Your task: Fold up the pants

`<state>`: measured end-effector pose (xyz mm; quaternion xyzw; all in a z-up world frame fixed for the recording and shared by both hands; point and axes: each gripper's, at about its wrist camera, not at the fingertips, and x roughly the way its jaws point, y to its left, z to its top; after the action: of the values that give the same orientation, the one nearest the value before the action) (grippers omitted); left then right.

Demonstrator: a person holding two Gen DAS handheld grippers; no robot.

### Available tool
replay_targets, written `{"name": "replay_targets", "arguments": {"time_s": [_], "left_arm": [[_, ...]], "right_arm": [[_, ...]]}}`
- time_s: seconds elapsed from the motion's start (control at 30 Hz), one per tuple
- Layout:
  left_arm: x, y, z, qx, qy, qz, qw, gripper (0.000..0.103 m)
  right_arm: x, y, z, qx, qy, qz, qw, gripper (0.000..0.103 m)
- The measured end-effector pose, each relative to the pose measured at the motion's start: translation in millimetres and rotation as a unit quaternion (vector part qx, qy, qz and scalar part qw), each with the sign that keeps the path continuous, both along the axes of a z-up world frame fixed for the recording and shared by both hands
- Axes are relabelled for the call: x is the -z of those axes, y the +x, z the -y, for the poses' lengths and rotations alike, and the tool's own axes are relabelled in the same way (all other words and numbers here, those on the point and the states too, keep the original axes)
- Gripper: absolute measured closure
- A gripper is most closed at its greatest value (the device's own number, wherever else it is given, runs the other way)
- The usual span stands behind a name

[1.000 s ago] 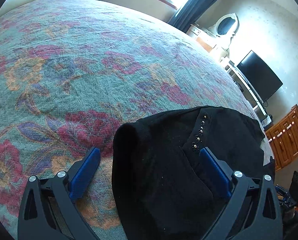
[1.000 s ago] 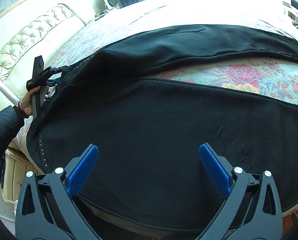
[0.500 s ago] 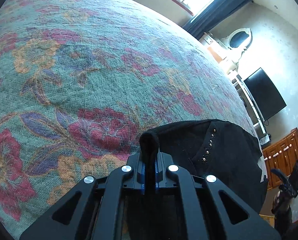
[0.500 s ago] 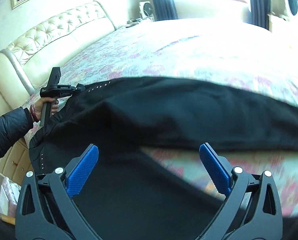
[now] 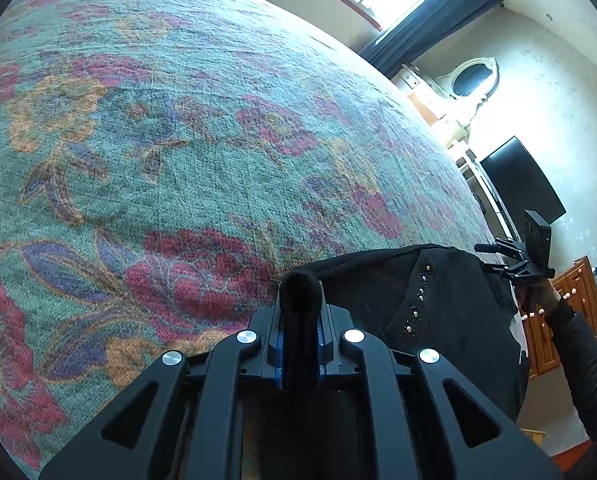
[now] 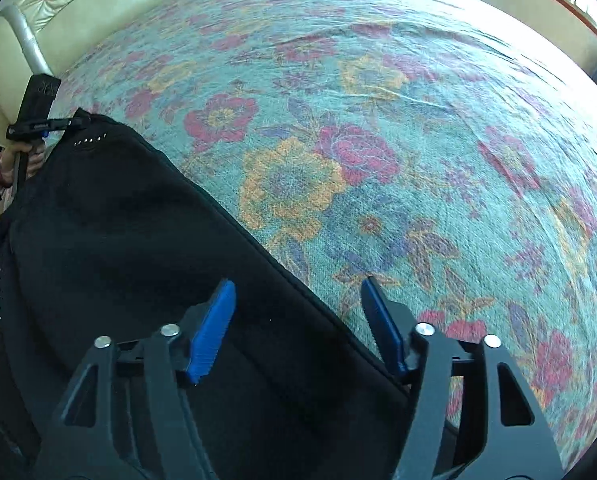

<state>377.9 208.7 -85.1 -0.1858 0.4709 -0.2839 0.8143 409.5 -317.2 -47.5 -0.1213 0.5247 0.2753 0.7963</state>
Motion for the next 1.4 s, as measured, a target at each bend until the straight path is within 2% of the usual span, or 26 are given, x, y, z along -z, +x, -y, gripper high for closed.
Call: {"name": "replay_targets", "arguments": {"time_s": [0.03, 0.1, 0.17, 0.2, 0.23, 0.37, 0.47, 0.63, 0.73, 0.83, 0.93, 1.03, 1.1, 1.13, 1.17, 1.2, 1.23, 1.27, 1.3, 1.33, 1.37, 1.4], "left_arm": [[0, 1, 0, 0.003, 0.001, 0.001, 1.0000, 0.090], [-1, 3, 2, 0.003, -0.001, 0.002, 1.0000, 0.090], [-2, 2, 3, 0.000, 0.003, 0.009, 1.0000, 0.090], [-3, 0, 4, 0.000, 0.010, 0.014, 0.9999, 0.091], [-4, 0, 7, 0.001, 0.017, 0.019, 0.9997, 0.092], [-20, -12, 8, -0.006, 0.030, 0.048, 0.9984, 0.093], [-42, -25, 1, -0.017, -0.014, 0.074, 0.9970, 0.094], [-79, -63, -7, -0.014, -0.069, 0.112, 0.9912, 0.094], [-93, -102, -17, -0.010, -0.109, 0.127, 0.9858, 0.093], [-97, -146, -23, -0.003, -0.122, 0.126, 0.9846, 0.093], [-82, -191, -25, 0.007, -0.108, 0.098, 0.9893, 0.093], [-57, -225, -31, 0.001, -0.073, 0.054, 0.9959, 0.080], [-39, -244, -40, -0.018, -0.064, 0.014, 0.9977, 0.063], [-33, -253, -44, -0.033, -0.057, -0.003, 0.9978, 0.060], [-29, -261, -49, -0.052, -0.063, -0.009, 0.9966, 0.059], [-29, -271, -56, -0.073, -0.079, -0.010, 0.9941, 0.051], [-31, -279, -62, -0.099, -0.093, -0.009, 0.9907, 0.046], [-34, -286, -67, -0.126, -0.113, -0.008, 0.9855, 0.039], [-36, -292, -68, -0.142, -0.141, -0.010, 0.9797, 0.038], [-39, -297, -67, -0.155, -0.160, -0.009, 0.9748, 0.038], [-43, -301, -62, -0.169, -0.167, -0.003, 0.9714, 0.037], [-46, -302, -55, -0.174, -0.171, 0.003, 0.9698, 0.037]], "right_arm": [[4, 1, -2, -0.009, -0.002, -0.003, 1.000, 0.021], [18, 5, -4, -0.014, -0.025, -0.025, 0.999, 0.029], [18, 3, -4, -0.022, -0.010, -0.029, 0.999, 0.057], [15, 0, -3, -0.022, 0.002, -0.033, 0.999, 0.089], [12, -4, -2, -0.022, 0.008, -0.037, 0.999, 0.094], [-4, -36, -12, -0.026, -0.043, 0.024, 0.998, 0.096], [-35, -68, -16, -0.008, -0.061, 0.100, 0.993, 0.096], [-81, -165, -24, 0.007, -0.102, 0.235, 0.967, 0.096], [-90, -240, -32, 0.000, -0.118, 0.279, 0.953, 0.096], [-79, -308, -41, -0.005, -0.127, 0.292, 0.948, 0.096], [-50, -362, -56, -0.028, -0.164, 0.289, 0.943, 0.096], [-10, -385, -71, -0.045, -0.165, 0.229, 0.958, 0.093], [7, -394, -78, -0.054, -0.169, 0.202, 0.963, 0.085], [10, -396, -81, -0.046, -0.164, 0.195, 0.966, 0.076], [7, -395, -82, -0.033, -0.145, 0.188, 0.971, 0.066], [1, -393, -78, -0.008, -0.114, 0.175, 0.978, 0.059], [-7, -388, -69, 0.033, -0.068, 0.158, 0.985, 0.044], [-15, -383, -57, 0.079, -0.010, 0.133, 0.988, 0.037], [-22, -375, -40, 0.129, 0.052, 0.105, 0.985, 0.037], [-25, -369, -23, 0.180, 0.120, 0.077, 0.973, 0.037], [-24, -363, -7, 0.226, 0.183, 0.047, 0.956, 0.036], [-19, -361, 7, 0.269, 0.242, 0.018, 0.932, 0.036]]}}
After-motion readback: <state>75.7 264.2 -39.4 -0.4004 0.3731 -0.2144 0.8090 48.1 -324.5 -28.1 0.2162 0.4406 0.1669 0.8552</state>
